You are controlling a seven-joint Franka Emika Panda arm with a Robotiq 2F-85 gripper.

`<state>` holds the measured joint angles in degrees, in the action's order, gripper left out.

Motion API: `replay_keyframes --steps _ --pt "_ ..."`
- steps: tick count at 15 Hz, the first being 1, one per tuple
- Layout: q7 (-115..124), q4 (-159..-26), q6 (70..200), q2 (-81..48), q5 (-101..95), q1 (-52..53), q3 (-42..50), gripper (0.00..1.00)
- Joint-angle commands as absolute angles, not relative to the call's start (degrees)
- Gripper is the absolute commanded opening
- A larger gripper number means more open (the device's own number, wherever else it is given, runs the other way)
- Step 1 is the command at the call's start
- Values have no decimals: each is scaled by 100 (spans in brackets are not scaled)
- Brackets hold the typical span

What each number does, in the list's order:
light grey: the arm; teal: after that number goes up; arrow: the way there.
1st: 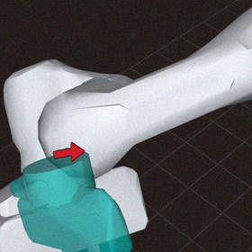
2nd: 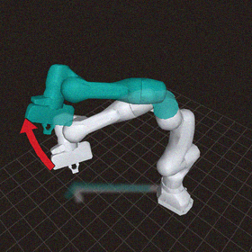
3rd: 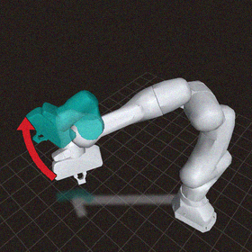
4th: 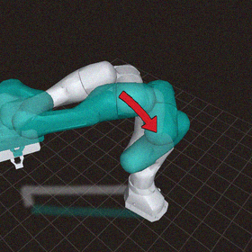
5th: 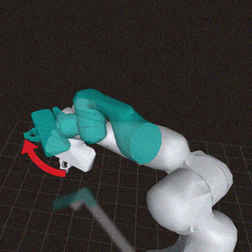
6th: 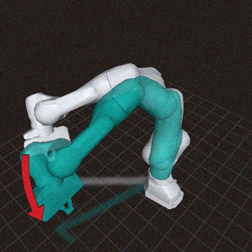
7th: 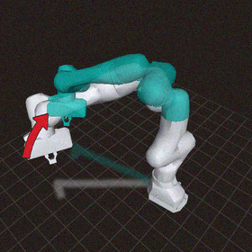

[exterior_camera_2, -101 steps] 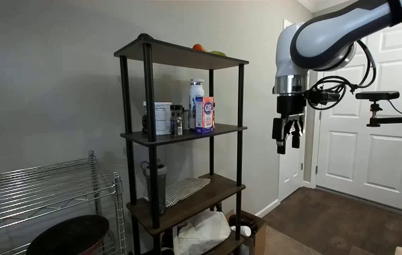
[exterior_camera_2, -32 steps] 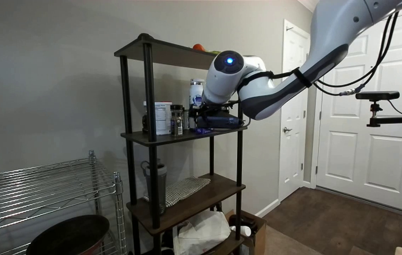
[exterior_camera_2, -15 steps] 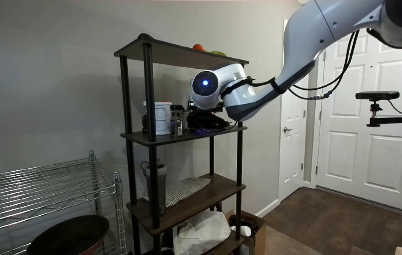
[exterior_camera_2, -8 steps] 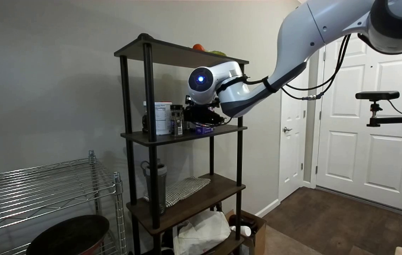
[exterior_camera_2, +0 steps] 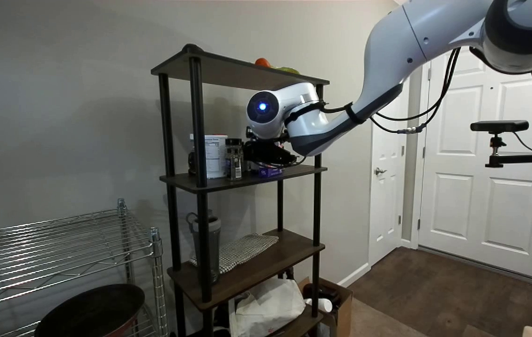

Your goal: Move the orange box on the second shelf to the right

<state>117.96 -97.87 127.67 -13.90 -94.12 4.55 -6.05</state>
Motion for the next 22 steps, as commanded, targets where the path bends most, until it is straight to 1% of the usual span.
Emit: replay_keyframes --steps 1,6,7,12,13,15,16,18,22 --pt "11846 -10181 12621 -1085 -9244 576 -630 100" --pt "11806 -10595 12523 -806 -9149 711 -688 100" --pt "11817 -10668 12542 -761 -9174 718 -694 80" --pt "11781 -10896 12633 -627 -9151 728 -723 47" --pt "11766 -10920 12640 -616 -9130 728 -727 87" --pt "11734 -10955 12698 -600 -9108 721 -731 88" --pt "11722 -10963 12720 -602 -9090 720 -733 94" --pt "11702 -10961 12845 -616 -8998 710 -741 100" --pt "11730 -10770 12766 -773 -9057 737 -732 100"
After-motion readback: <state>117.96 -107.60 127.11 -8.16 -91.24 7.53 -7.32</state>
